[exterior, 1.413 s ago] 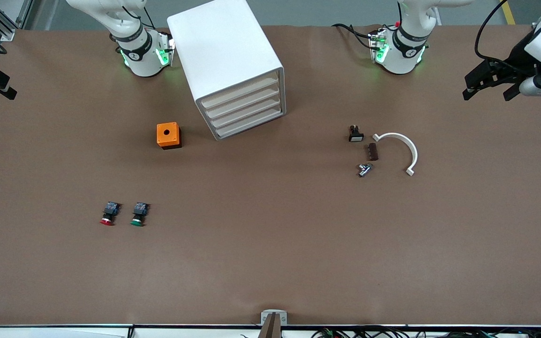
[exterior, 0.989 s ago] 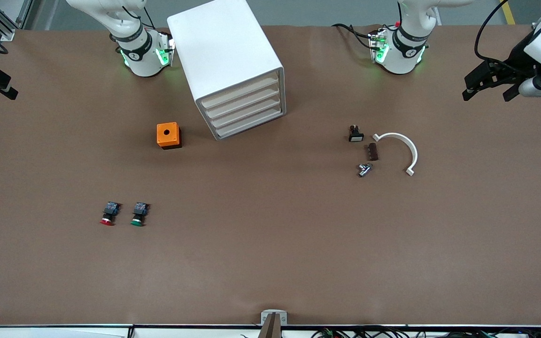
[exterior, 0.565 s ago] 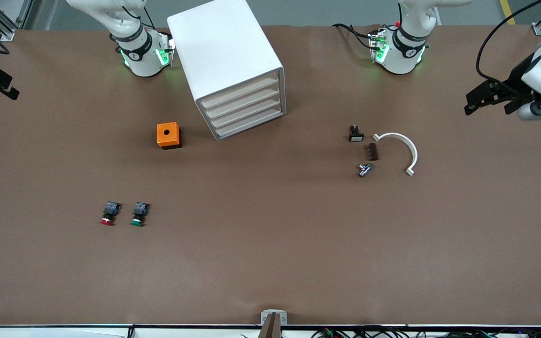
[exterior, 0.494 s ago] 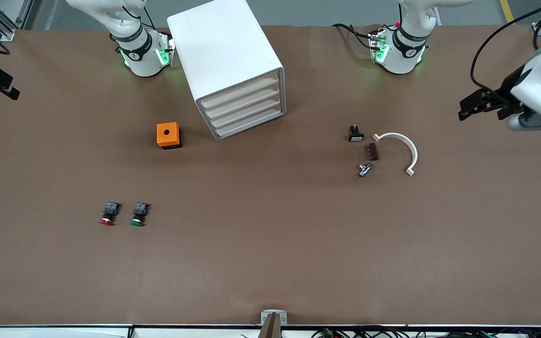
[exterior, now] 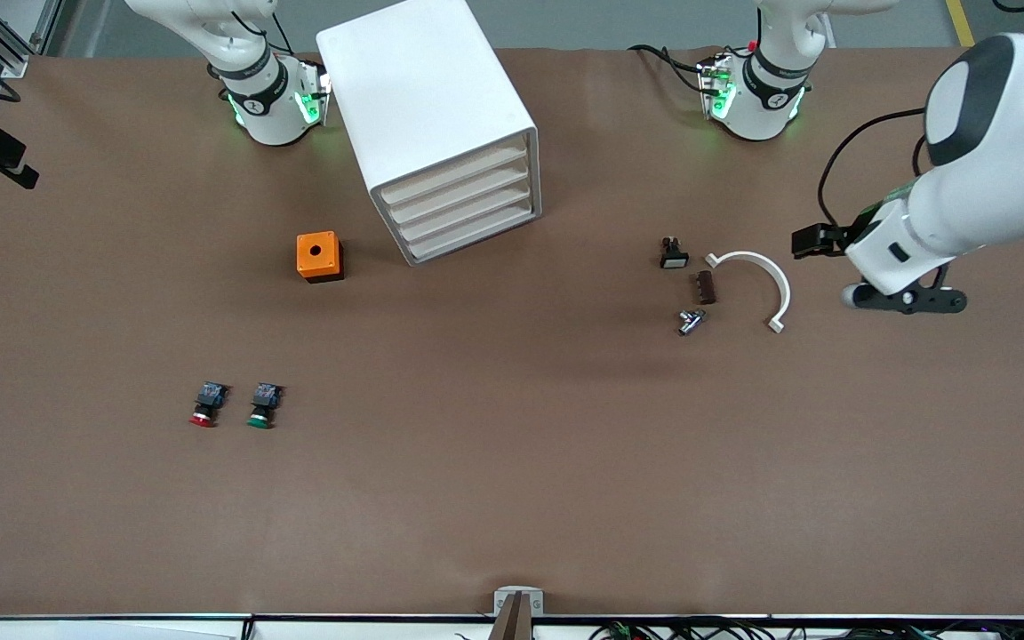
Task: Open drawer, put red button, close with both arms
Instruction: 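Reach the left gripper to the drawer handle while the right gripper reaches the red button, then grasp the drawer handle with the left gripper while the right gripper grasps the red button, then pull the drawer open with the left gripper while the right gripper carries the button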
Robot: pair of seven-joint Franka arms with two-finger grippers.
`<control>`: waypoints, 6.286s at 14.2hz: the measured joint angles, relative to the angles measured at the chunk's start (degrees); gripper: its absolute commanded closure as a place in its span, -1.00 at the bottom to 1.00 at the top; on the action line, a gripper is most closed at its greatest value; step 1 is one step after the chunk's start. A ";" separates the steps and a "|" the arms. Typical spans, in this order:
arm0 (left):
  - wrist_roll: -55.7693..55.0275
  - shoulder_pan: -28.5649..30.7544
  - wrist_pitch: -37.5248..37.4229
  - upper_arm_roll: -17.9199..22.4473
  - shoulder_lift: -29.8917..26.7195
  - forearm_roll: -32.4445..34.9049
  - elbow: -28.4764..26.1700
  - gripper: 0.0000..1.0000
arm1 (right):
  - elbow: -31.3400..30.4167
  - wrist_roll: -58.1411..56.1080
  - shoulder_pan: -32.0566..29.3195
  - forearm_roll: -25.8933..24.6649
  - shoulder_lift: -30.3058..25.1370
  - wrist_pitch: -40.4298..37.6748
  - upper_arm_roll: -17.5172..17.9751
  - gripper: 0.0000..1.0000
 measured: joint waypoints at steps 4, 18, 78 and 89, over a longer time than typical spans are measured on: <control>-10.02 -6.18 0.01 -0.16 6.37 -0.01 2.79 -0.99 | 0.09 0.00 0.02 0.00 0.89 -0.02 0.01 -1.00; -74.45 -25.43 -0.05 -0.41 28.00 -15.08 23.30 -0.99 | 1.12 3.22 2.05 0.00 17.69 8.27 0.07 -1.00; -118.54 -29.48 -14.82 -0.59 50.14 -56.78 25.49 0.97 | -12.02 66.36 30.49 6.31 21.47 29.01 2.13 1.00; -118.87 -21.75 -12.76 -0.19 50.17 -59.09 25.42 0.84 | -12.80 89.03 45.03 6.95 20.72 33.09 2.13 1.00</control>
